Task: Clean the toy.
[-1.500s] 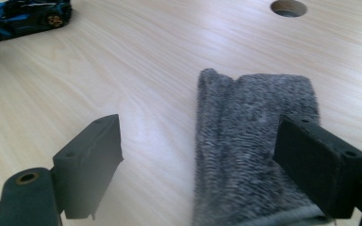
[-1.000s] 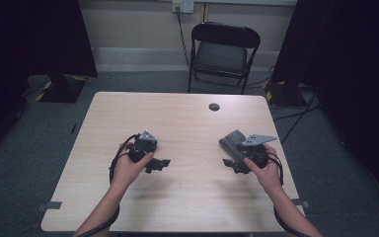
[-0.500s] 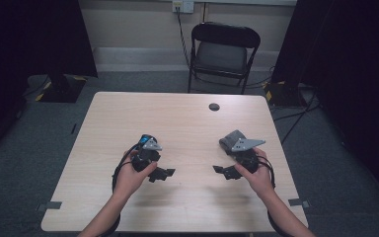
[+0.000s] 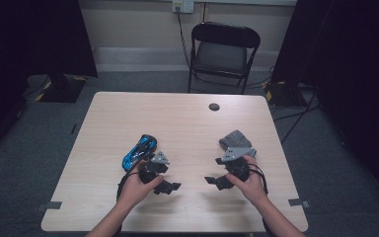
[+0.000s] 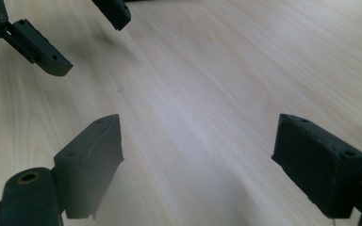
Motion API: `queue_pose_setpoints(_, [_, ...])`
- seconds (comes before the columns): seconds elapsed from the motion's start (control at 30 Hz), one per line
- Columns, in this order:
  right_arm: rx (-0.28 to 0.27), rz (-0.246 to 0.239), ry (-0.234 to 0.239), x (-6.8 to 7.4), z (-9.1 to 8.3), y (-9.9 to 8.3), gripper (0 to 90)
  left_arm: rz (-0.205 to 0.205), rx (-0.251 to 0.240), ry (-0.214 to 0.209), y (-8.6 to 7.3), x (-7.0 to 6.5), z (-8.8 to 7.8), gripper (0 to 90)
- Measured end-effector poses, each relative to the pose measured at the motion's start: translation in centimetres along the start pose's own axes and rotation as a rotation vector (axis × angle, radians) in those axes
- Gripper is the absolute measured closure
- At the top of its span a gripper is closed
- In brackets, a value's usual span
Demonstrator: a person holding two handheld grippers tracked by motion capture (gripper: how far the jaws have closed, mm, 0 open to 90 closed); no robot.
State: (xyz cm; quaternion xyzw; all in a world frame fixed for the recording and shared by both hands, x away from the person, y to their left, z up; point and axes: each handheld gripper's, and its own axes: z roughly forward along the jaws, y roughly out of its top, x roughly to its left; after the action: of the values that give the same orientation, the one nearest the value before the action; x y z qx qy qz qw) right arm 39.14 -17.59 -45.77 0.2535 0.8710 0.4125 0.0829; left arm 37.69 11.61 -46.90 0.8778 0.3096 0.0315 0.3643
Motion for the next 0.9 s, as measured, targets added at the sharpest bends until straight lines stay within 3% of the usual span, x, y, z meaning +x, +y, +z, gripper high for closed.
queue_pose_setpoints(0.17, [0.017,-0.006,0.017,0.7,0.7,-0.7,15.2,0.031,-0.002,-0.022,-0.5,-0.7,0.6,16.7])
queue_pose_setpoints(0.47, [0.043,-0.013,0.046,1.7,1.9,-2.1,15.6,0.087,0.023,-0.02,-1.3,-1.7,1.7,16.7])
queue_pose_setpoints(0.67, [0.063,-0.035,0.037,2.2,2.5,-3.0,16.4,0.149,0.022,0.002,-1.7,-2.1,2.0,15.6])
queue_pose_setpoints(0.77, [0.058,-0.051,0.022,2.3,2.7,-3.4,16.3,0.209,0.031,0.024,-1.9,-2.4,2.0,14.9])
queue_pose_setpoints(0.9, [0.052,-0.089,0.008,2.6,2.8,-3.6,14.8,0.213,-0.009,0.014,-2.4,-2.3,2.1,12.0])
